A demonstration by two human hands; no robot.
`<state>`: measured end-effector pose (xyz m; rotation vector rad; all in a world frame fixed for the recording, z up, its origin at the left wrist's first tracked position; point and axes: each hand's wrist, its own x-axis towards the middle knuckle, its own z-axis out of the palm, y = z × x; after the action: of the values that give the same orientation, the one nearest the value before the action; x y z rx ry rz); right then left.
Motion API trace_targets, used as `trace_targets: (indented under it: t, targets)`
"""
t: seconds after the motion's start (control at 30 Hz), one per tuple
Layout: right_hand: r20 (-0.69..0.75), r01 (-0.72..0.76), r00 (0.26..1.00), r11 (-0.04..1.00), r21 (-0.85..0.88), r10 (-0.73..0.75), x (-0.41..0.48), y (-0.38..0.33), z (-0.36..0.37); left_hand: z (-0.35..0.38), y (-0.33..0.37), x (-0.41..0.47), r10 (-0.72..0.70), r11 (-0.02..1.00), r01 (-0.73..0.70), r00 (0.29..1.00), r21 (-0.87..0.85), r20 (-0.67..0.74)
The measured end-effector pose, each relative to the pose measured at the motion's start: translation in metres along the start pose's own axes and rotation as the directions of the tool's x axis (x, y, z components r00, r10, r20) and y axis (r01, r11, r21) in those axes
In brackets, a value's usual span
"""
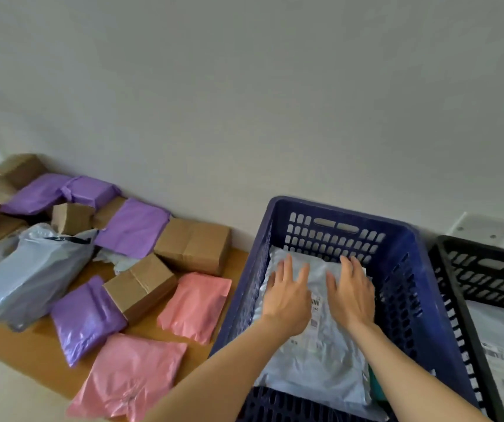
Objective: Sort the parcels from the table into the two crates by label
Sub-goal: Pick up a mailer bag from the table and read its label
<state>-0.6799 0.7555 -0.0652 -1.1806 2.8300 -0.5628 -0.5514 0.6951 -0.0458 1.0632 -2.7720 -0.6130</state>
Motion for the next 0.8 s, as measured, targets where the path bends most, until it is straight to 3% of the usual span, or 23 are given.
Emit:
trace_targets:
  t: [0.2,0.3,0.6,0.8]
  targets:
    - [-0.164,0.038,0.986,0.986,0.162,-0.011,-0.012,-0.069,-0.038,-0.083,-0.019,-0.030,0.053,0.999,-0.052,0.969,0.012,-0.239]
    - [-0.216,0.078,0.976,0.973,0.215,-0.031,-0.031,-0.107,-0.042,-0.117,-0.044,-0.057,0.053,0.998,-0.043,0.956,0.041,-0.288]
    - [-0.301,0.244,0.938,0.942,0.230,-0.170,-0.113,-0.230,-0.027,-0.166,-0.165,-0.163,-0.082,0.994,0.102,0.927,0.036,-0.367]
    - [-0.263,0.341,0.924,0.910,0.234,-0.279,-0.162,-0.316,0.006,-0.181,-0.262,-0.233,-0.242,0.958,0.284,0.874,0.038,-0.421]
